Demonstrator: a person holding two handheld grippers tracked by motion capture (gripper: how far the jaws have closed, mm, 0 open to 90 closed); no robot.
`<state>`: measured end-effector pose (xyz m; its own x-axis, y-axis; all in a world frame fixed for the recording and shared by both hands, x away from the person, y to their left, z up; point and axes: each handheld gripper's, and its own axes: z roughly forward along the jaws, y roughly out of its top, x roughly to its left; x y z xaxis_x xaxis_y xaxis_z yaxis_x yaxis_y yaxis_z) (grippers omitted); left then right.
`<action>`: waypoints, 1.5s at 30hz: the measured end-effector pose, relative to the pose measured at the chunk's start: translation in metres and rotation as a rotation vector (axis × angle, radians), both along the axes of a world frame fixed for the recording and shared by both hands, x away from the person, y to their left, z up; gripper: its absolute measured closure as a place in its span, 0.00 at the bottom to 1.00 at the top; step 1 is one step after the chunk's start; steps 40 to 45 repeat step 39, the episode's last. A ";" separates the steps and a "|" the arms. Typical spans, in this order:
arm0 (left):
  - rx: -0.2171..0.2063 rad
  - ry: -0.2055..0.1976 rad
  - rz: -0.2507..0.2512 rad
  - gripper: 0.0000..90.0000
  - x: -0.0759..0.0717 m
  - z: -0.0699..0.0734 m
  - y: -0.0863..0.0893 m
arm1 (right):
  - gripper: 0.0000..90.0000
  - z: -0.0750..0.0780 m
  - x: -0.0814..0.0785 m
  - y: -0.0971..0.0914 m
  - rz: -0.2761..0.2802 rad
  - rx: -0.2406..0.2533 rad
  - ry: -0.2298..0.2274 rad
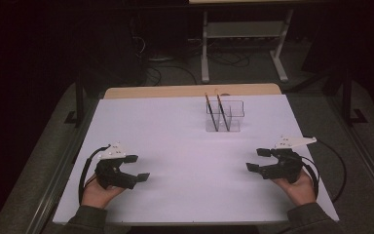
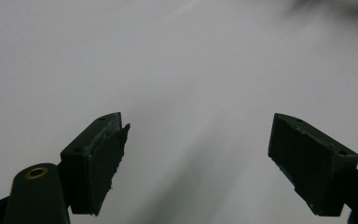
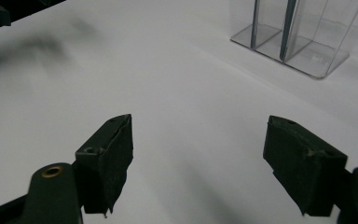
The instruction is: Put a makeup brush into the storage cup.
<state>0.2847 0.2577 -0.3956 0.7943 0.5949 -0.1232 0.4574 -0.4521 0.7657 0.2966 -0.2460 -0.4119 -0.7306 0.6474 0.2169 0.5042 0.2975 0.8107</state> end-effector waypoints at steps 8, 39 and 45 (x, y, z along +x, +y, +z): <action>0.003 0.004 -0.007 0.19 0.000 -0.002 -0.001 | 0.20 -0.005 -0.002 -0.002 -0.024 -0.003 0.005; 0.011 0.016 -0.023 0.18 0.000 -0.006 0.000 | 0.15 -0.011 -0.011 -0.001 -0.057 -0.042 -0.017; 0.011 0.016 -0.023 0.18 0.000 -0.006 0.000 | 0.15 -0.011 -0.011 -0.001 -0.057 -0.042 -0.017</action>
